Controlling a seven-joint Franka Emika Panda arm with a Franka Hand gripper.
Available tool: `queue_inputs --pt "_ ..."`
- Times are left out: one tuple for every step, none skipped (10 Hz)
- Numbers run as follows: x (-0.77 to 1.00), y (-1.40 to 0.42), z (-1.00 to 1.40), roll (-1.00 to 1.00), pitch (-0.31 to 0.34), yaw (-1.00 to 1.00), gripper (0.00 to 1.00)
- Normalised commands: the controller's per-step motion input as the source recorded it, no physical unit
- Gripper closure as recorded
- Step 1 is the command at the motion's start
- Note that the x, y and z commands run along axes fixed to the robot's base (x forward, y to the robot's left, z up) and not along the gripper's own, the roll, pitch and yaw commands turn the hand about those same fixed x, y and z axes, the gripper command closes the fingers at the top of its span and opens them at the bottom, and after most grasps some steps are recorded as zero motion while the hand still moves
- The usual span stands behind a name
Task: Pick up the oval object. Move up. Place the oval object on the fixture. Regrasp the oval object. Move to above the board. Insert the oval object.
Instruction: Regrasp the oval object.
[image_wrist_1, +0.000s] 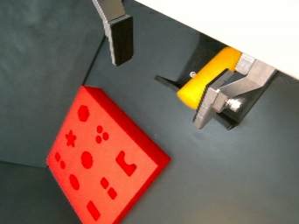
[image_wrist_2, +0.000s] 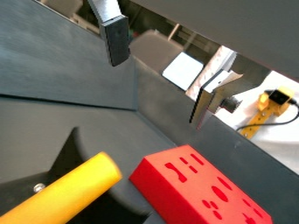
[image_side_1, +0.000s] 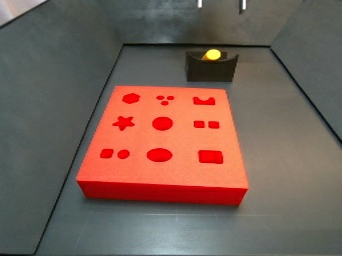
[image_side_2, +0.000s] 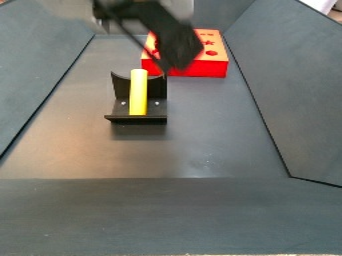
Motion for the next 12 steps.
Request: queue_inputs --pt "-0.10 -0.60 0.50 1.00 0.040 0.02 0.00" --pt "-0.11 -0.50 0.38 1.00 0.035 0.02 0.00" --pt "-0.08 -0.29 0.12 1.00 0.028 0.02 0.00" --pt "-0.05 -0.13 0.05 1.00 0.027 0.02 0.00" --pt "-0.03 -0.04 0.05 1.00 0.030 0.02 0.00" --pt "-0.02 -0.04 0.03 1.00 0.028 0.02 0.00" --pt "-0.03 -0.04 0.01 1.00 0.022 0.02 0.00" --pt "-0.04 -0.03 0.02 1.00 0.019 0.02 0.00" --pt "-0.05 -0.03 0.01 1.00 0.009 0.02 0.00" --pt "-0.05 -0.03 0.00 1.00 0.005 0.02 0.00" --pt "-0.05 -0.02 0.00 1.00 -0.001 0.02 0.00" --pt "-0.04 -0.02 0.01 1.00 -0.009 0.02 0.00"
